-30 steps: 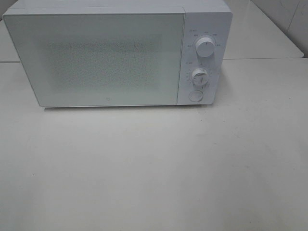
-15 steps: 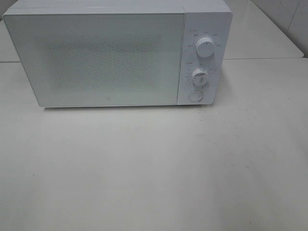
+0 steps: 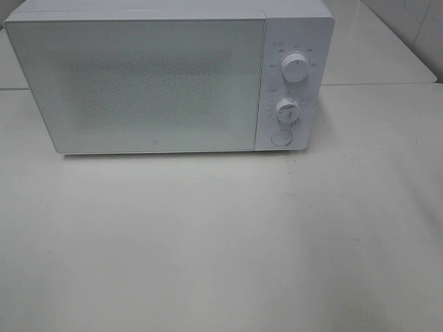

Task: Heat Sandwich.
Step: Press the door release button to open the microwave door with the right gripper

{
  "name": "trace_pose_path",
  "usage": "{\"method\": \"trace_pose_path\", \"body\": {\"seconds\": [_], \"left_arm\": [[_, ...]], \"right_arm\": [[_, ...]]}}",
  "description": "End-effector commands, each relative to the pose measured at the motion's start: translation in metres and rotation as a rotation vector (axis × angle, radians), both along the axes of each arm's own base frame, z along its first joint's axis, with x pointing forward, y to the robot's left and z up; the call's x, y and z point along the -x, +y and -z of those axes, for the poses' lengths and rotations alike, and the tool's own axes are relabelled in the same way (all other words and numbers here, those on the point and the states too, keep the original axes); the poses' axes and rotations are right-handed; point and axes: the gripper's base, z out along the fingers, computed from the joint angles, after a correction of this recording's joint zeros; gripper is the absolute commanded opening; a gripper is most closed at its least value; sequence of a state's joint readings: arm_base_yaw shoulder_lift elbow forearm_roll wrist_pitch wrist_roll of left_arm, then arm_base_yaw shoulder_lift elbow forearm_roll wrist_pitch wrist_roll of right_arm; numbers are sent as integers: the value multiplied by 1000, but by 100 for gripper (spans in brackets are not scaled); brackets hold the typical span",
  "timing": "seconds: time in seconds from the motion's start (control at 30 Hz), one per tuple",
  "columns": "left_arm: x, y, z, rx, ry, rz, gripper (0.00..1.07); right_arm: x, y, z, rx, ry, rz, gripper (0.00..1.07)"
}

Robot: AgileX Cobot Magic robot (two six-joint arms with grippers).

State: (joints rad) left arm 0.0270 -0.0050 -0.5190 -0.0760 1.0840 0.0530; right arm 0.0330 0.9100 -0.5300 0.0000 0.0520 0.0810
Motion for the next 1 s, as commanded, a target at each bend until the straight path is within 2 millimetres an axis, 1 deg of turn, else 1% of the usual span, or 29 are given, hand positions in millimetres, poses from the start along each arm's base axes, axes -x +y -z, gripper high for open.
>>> {"method": "trace_pose_path", "body": {"seconds": [0.03, 0.17, 0.23, 0.27, 0.3, 0.33, 0.4, 0.43, 0.53, 0.63, 0.67, 0.73, 0.77, 0.87, 0.93, 1.0], "left_arm": [[2, -1, -1, 6, -28, 7, 98], [2, -1, -1, 6, -28, 7, 98], [2, -1, -1, 6, -28, 7, 98], [2, -1, -1, 6, -28, 7, 98], [2, -1, -1, 6, -28, 7, 98], [2, -1, -1, 6, -28, 7, 98], [2, -1, -1, 6, -28, 7, 98], [2, -1, -1, 6, -28, 7, 98], [2, -1, -1, 6, -28, 7, 98], [2, -1, -1, 6, -28, 7, 98], [2, -1, -1, 6, -28, 7, 98], [2, -1, -1, 6, -28, 7, 98], [2, -1, -1, 6, -28, 7, 98], [2, -1, -1, 6, -28, 7, 98], [2, -1, -1, 6, -28, 7, 98], [2, -1, -1, 6, -28, 7, 98]], "right_arm": [[-9, 0, 0, -12, -23, 9, 75], [-25, 0, 15, -34, 17, 21, 75], [-28, 0, 18, -41, 29, 25, 75], [-30, 0, 23, -45, 39, 27, 75], [-32, 0, 35, -58, 52, 34, 75], [-32, 0, 35, -58, 52, 34, 75], [-33, 2, 45, -61, 41, 26, 75], [-34, 5, 55, -62, 6, 12, 75], [-35, 9, 64, -61, -32, -8, 75], [-37, 18, 82, -49, -76, -47, 75], [-37, 18, 82, -49, -76, -47, 75], [-38, 22, 90, -35, -84, -52, 75], [-39, 27, 99, -11, -87, -54, 75], [-40, 32, 105, 12, -91, -53, 75], [-40, 41, 114, 51, -98, -51, 75], [-40, 45, 116, 64, -105, -52, 75]]}}
